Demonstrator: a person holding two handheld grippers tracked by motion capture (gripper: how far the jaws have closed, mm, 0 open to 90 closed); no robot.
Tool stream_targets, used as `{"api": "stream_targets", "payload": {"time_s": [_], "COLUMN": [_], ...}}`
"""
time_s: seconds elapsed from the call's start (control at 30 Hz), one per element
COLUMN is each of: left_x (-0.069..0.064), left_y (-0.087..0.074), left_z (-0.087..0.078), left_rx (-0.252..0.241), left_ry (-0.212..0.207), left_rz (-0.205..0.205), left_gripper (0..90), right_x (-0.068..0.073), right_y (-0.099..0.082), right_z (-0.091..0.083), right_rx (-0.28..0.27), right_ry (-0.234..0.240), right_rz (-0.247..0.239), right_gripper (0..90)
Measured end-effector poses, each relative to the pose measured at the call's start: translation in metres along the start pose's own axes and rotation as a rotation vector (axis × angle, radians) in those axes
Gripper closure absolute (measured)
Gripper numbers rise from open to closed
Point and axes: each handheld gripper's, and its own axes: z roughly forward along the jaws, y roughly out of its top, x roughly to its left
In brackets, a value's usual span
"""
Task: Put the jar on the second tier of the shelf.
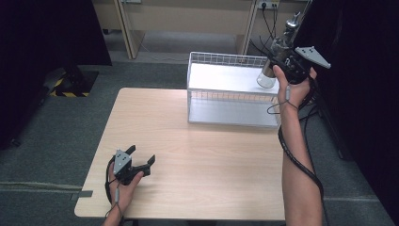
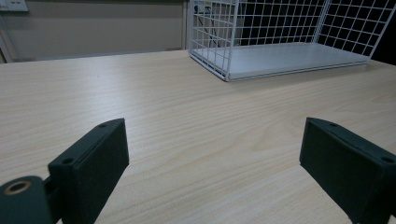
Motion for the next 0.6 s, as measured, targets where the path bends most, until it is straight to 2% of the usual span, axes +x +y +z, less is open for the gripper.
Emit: {"api": "stream_targets", "payload": {"time_s": [0.6], "left_x": [0.0], "left_y": [0.0], "left_z": [0.0], "left_rx": [0.0], "left_ry": [-0.001], "left_rz": [0.0], "left_gripper": [7.7], "right_x": [-0.003], "right_y": [-0.001], "right_z": [0.024], "right_rx": [0.03], "right_ry": [-0.018], "right_rz": [0.015], "right_gripper": [34.0]}}
